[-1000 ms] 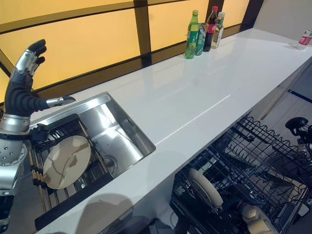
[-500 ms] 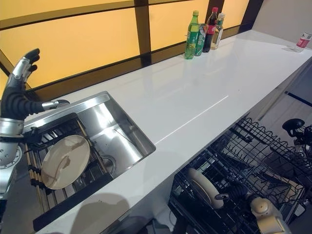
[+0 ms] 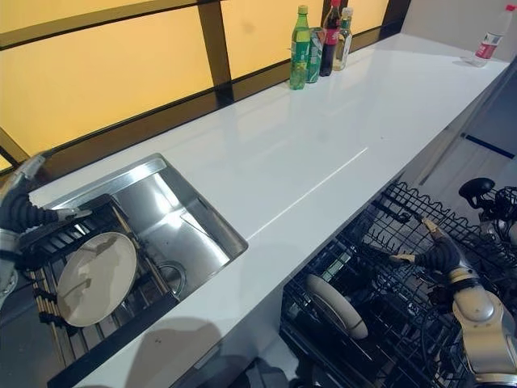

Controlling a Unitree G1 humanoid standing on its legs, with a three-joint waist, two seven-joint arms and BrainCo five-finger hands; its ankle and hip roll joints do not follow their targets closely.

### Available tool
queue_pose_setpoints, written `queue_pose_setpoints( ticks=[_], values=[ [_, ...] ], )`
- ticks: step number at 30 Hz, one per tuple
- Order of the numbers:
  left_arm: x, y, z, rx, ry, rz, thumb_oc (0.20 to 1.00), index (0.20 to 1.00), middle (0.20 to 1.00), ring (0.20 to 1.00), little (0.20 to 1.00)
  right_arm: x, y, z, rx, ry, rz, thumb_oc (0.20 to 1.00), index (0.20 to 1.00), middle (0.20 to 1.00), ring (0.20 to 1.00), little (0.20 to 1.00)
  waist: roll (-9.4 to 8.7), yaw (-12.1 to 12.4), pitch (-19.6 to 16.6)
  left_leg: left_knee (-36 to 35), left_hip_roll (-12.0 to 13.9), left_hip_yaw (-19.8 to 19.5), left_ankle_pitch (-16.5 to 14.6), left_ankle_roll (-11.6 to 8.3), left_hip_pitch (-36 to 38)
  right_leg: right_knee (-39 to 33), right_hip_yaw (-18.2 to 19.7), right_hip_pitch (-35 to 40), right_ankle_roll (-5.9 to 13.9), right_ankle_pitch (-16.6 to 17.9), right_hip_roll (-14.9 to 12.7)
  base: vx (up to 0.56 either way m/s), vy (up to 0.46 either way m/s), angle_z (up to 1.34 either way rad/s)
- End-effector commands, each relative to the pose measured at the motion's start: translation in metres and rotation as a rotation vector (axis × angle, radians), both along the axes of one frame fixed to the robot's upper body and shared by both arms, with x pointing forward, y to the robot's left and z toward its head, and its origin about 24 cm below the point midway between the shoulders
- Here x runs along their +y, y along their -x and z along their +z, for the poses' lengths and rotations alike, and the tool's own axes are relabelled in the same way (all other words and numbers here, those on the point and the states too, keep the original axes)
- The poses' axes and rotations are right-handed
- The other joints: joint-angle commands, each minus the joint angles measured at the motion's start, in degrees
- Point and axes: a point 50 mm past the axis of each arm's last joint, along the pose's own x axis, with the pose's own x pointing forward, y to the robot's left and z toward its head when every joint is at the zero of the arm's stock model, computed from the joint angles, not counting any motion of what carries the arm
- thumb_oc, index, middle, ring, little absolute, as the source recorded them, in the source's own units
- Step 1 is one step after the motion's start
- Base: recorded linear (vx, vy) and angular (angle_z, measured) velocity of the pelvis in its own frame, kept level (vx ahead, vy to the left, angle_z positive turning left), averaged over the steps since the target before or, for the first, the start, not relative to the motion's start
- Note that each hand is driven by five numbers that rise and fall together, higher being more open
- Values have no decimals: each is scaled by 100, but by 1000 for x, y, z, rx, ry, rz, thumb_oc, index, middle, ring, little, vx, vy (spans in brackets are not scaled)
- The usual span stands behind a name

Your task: Pick up plates and place into dishwasher.

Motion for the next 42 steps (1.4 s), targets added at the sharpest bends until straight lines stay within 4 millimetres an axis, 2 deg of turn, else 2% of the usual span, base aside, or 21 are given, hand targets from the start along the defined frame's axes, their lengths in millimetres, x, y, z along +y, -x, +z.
queue_pose_setpoints(
  ticks=[1,5,9,11,13,14,19,23,24,26,29,34,37,39,42],
  values=[
    [17,4,6,56,-60,65,1000,1000,1000,1000,1000,10,-12,50,-213,83,95,1000,1000,1000,1000,1000,6,-4,-322,443,28,-356,-89,-5,-436,448,375,-434,211,-83,-13,37,52,-12],
    [24,8,-10,164,-18,91,1000,1000,1000,1000,1000,11,-13,57,-260,87,109,1000,1000,1000,1000,1000,36,81,-288,398,34,-652,-51,-32,-447,455,471,-417,218,-96,-26,67,73,-20],
    [20,0,-19,250,37,59,1000,1000,1000,1000,1000,12,-11,55,-263,88,104,1000,1000,1000,1000,1000,73,25,-258,313,75,-477,28,-29,-462,555,309,-467,254,-135,-94,83,104,-12],
    [19,-4,-25,301,49,45,1000,1000,1000,1000,1000,12,-12,55,-264,85,109,1000,1000,1000,1000,1000,83,0,-233,326,41,-455,-55,-10,-444,652,254,-485,276,-233,-140,150,109,0],
    [18,-7,-31,337,66,36,1000,1000,1000,1000,1000,14,-14,57,-267,86,115,1000,1000,1000,1000,1000,103,-16,-164,358,27,-433,-3,4,-484,746,221,-576,284,-186,-181,122,137,1],
    [17,-8,-36,370,84,33,1000,1000,1000,1000,1000,14,-16,58,-268,87,120,1000,1000,1000,1000,1000,117,-37,-131,345,-1,-420,-77,21,-434,803,211,-581,302,-258,-215,124,146,1],
    [18,-6,-46,451,118,35,1000,1000,1000,1000,1000,11,-14,67,-301,90,129,1000,1000,1000,1000,1000,129,-90,-5,297,-76,-341,-63,76,-433,888,225,-663,360,-248,-297,118,117,3],
    [16,-8,-56,503,151,35,1000,1000,1000,1000,1000,11,-14,85,-455,97,122,1000,1000,1000,1000,1000,143,-95,87,289,-129,-330,-55,118,-455,940,215,-704,393,-239,-344,80,84,0],
    [15,-10,-60,518,180,39,1000,1000,1000,1000,1000,14,-14,98,-565,83,125,1000,1000,1000,1000,1000,143,-81,122,294,-148,-334,-68,137,-470,947,201,-724,405,-232,-366,56,59,0],
    [15,-11,-69,536,200,52,1000,1000,1000,1000,1000,19,-13,110,-687,65,129,1000,1000,1000,1000,1000,146,-63,156,324,-179,-345,-94,162,-501,969,198,-756,424,-233,-398,49,57,0],
    [21,-10,-79,561,197,92,1000,1000,1000,1000,1000,25,-9,119,-787,46,155,1000,1000,1000,1000,1000,153,-38,170,353,-222,-341,-128,193,-534,995,168,-782,457,-249,-432,49,54,0],
    [40,-1,-83,578,141,202,1000,1000,1000,1000,1000,30,-10,121,-779,49,191,1000,1000,1000,1000,1000,121,56,110,388,-260,-343,-147,219,-547,1022,103,-751,472,-290,-458,66,28,5],
    [55,8,-79,569,36,296,1000,1000,1000,1000,1000,28,-9,118,-760,47,187,1000,1000,1000,1000,1000,95,109,82,412,-268,-364,-135,222,-565,1041,61,-721,451,-323,-448,56,10,6],
    [66,14,-74,562,-119,372,1000,1000,1000,1000,1000,26,-8,116,-747,47,179,1000,1000,1000,1000,1000,77,139,77,418,-271,-385,-130,223,-573,1055,31,-711,439,-333,-444,46,1,11],
    [72,16,-68,553,-202,412,1000,1000,1000,1000,1000,27,-9,117,-737,43,175,1000,1000,1000,1000,1000,56,154,91,419,-277,-410,-121,227,-588,1058,18,-712,437,-331,-448,25,-3,6]
  ],
)
